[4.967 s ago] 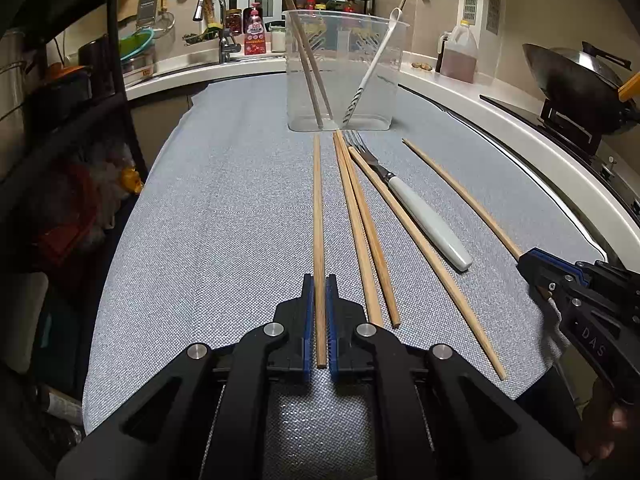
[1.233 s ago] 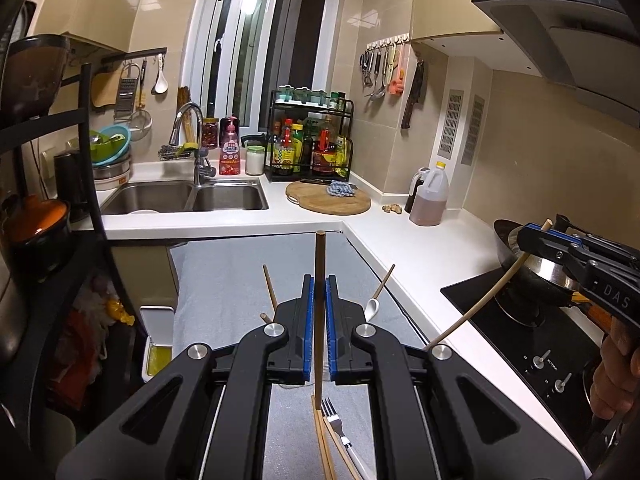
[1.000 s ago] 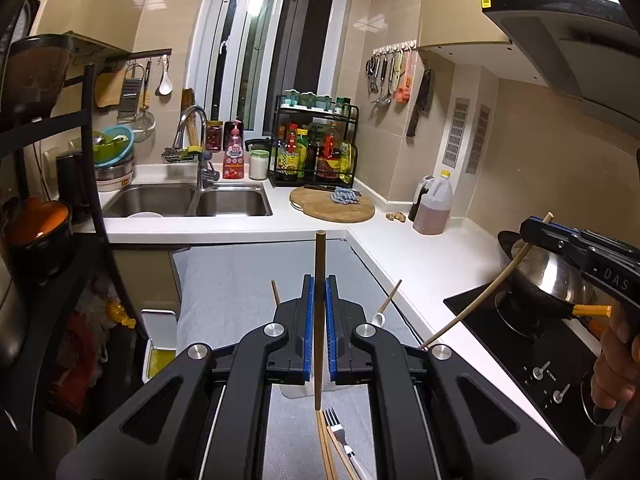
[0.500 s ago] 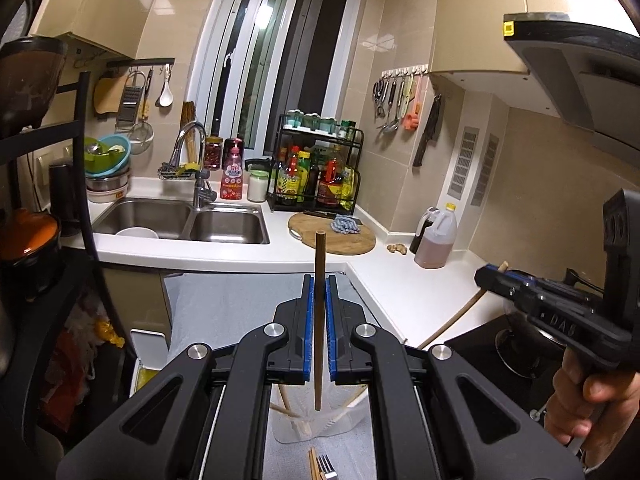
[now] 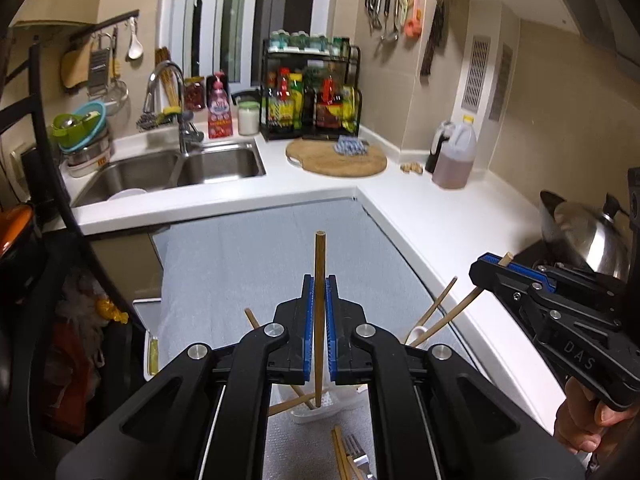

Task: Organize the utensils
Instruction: 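Open both tools to drop the chopsticks into the container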

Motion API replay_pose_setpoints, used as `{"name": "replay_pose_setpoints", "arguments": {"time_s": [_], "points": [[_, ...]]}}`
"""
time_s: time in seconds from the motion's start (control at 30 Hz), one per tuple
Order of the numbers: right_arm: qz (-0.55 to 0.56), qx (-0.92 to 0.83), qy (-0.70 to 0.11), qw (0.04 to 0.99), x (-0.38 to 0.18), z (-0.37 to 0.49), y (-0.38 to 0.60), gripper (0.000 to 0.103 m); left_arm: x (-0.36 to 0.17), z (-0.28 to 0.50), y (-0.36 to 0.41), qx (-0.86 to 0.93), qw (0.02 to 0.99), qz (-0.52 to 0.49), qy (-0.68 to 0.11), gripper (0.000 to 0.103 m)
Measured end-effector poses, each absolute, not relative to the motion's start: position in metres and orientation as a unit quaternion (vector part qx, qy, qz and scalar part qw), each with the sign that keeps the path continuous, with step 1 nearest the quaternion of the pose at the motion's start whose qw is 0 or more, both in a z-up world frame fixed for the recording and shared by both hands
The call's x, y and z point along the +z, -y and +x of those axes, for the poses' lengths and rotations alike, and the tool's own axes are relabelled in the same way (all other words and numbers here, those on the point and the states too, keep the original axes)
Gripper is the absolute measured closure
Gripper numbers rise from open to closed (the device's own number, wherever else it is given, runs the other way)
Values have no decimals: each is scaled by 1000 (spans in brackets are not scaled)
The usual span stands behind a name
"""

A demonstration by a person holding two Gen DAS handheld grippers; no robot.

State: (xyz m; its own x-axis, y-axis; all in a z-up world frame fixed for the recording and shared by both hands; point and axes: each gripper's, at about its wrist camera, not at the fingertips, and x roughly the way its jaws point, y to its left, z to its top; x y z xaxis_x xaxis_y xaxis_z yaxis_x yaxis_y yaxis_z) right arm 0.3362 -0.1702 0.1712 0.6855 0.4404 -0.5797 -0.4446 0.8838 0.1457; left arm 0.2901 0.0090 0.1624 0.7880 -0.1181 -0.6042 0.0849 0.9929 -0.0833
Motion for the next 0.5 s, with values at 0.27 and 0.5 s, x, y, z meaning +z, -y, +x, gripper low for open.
{"name": "replay_pose_setpoints", "arguments": {"time_s": [0.27, 0.5], "points": [[-12, 228, -333, 915, 154, 342, 166, 96, 140, 302, -4, -59, 936, -16, -348, 97], [-25, 197, -325, 925, 165, 330, 174, 64, 161, 280, -6, -50, 949, -15, -311, 64]]}}
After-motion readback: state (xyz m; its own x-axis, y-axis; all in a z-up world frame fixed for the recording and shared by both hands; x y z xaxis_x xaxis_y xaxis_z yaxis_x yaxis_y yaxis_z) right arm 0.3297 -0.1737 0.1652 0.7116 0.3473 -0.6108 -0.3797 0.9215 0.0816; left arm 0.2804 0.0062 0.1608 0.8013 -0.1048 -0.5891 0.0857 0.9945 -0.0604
